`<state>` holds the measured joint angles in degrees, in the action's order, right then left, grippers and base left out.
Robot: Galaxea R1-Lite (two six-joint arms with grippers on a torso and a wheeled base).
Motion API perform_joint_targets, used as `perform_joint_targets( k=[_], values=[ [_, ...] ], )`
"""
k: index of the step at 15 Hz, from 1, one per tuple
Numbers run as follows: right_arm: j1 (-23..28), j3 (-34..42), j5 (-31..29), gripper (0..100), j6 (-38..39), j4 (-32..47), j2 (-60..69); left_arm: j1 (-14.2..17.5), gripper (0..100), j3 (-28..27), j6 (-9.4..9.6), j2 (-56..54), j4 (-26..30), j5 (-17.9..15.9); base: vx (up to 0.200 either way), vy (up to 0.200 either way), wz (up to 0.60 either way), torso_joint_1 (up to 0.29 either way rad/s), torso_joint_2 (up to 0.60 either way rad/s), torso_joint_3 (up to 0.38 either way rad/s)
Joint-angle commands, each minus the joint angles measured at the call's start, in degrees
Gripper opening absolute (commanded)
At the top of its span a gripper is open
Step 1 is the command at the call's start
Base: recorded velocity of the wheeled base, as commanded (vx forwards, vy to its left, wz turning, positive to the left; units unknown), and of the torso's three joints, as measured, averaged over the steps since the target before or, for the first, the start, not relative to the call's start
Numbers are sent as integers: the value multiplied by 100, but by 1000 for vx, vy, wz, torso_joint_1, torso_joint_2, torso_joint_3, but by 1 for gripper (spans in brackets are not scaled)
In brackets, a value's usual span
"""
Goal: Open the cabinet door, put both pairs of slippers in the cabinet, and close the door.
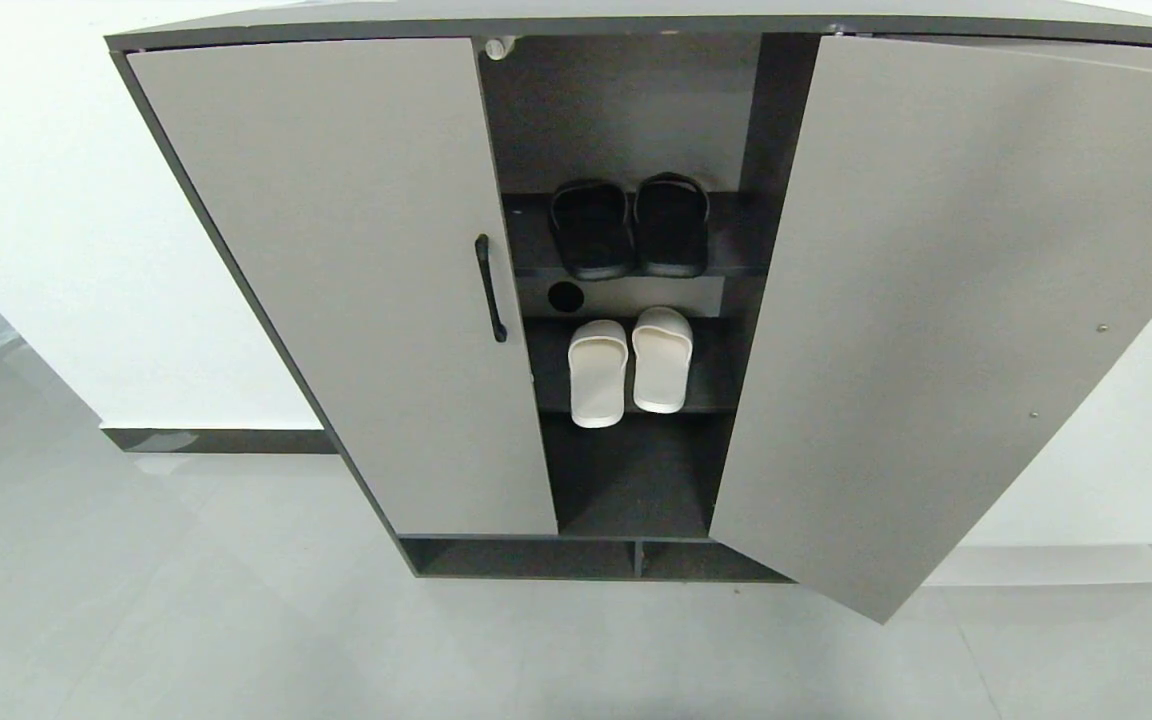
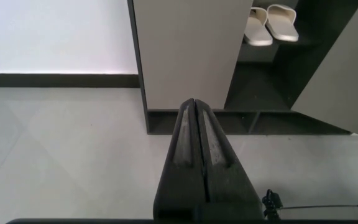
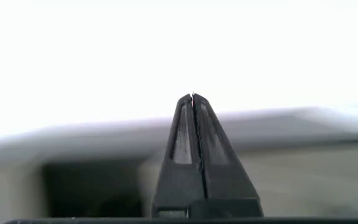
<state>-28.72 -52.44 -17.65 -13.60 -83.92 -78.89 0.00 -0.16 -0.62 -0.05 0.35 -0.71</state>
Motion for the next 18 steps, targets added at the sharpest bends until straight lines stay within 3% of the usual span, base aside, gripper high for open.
perform_joint_targets(
  k=[1, 2, 3, 4, 5, 7, 8, 11, 15, 18],
  values=[
    [1431, -627, -89, 0, 7, 86, -136, 0, 0, -2, -8, 5, 0, 0, 0, 0, 0, 0, 0, 0],
    [2354, -644, -124, 0, 7, 306, -250, 0, 0, -2, -8, 5, 0, 0, 0, 0, 0, 0, 0, 0],
    [2749, -644, -142, 0, 7, 412, -312, 0, 0, -2, -8, 5, 0, 0, 0, 0, 0, 0, 0, 0],
    [3874, -653, -327, 0, -11, 658, -654, 0, 0, -2, -8, 5, 0, 0, 0, 0, 0, 0, 0, 0],
    [4401, -644, -494, 0, -125, 666, -927, 0, 0, -2, -8, 5, 0, 0, 0, 0, 0, 0, 0, 0],
    [4973, -495, -485, 0, -345, 684, -1199, 0, 0, -2, -8, 5, 0, 0, 0, 0, 0, 0, 0, 0],
    [5148, -275, -124, 0, -468, 807, -1199, 0, 0, -2, -17, 5, 0, 0, 0, 0, 0, 0, 0, 0],
    [5790, 472, 1800, 0, -248, 1106, -1226, 0, 0, -2, -8, 5, 0, 0, 0, 0, 0, 0, 0, 0],
    [6212, 955, 4604, 0, 1475, 1194, -1296, 0, 0, -2, -8, 5, 0, 0, 0, 0, 0, 0, 0, 0],
    [6221, 797, 5703, 0, 1861, 1194, -1850, 0, 0, -2, -8, 5, 0, 0, 0, 0, 0, 0, 0, 0]
  ],
)
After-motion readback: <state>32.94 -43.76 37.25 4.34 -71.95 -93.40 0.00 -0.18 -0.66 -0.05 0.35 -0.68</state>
